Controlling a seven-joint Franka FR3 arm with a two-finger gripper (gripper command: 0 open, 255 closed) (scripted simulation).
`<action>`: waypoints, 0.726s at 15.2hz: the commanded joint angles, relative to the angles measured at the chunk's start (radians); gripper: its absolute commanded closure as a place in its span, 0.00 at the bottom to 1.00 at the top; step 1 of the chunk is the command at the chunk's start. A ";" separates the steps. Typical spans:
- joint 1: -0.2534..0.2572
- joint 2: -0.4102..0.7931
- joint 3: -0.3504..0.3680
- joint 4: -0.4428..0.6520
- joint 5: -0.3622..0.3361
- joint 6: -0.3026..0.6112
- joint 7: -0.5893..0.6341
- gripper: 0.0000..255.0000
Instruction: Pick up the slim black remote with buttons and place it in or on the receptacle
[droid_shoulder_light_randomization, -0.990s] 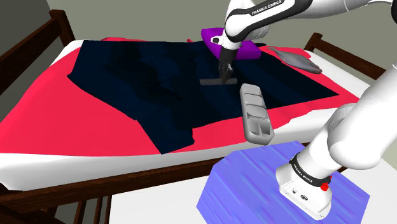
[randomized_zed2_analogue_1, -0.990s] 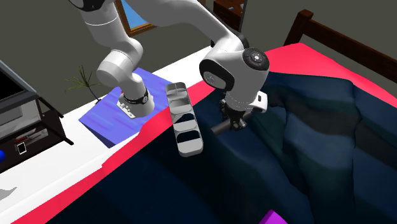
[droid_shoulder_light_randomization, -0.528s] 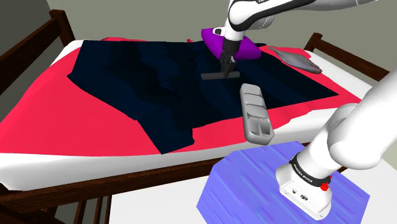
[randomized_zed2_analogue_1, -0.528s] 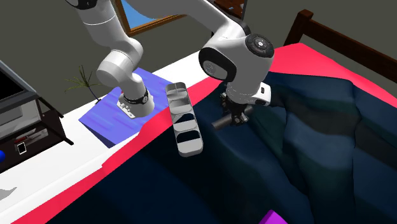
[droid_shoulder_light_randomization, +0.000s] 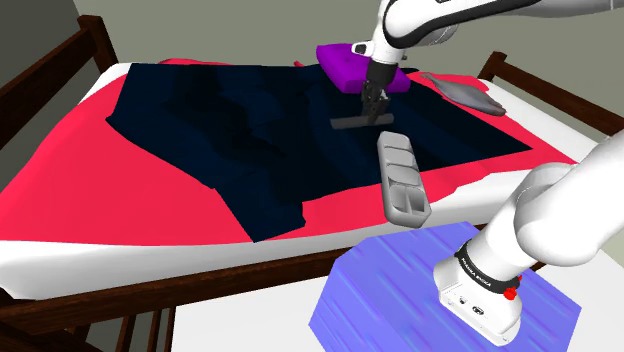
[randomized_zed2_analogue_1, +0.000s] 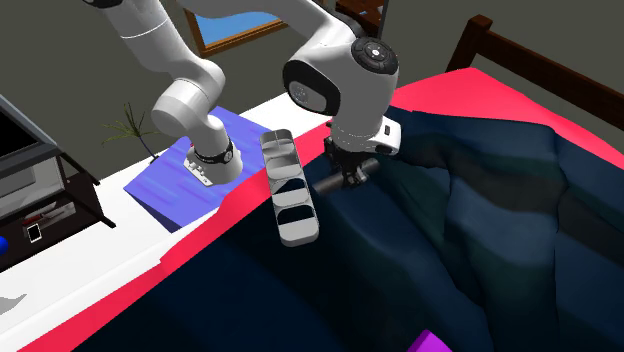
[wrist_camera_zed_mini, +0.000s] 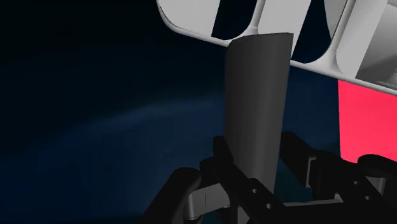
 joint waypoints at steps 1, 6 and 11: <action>-0.010 -0.082 -0.001 -0.086 -0.020 0.005 0.002 1.00; -0.046 -0.288 -0.005 -0.271 -0.067 -0.014 0.002 1.00; -0.099 -0.519 -0.010 -0.438 -0.115 -0.078 -0.012 1.00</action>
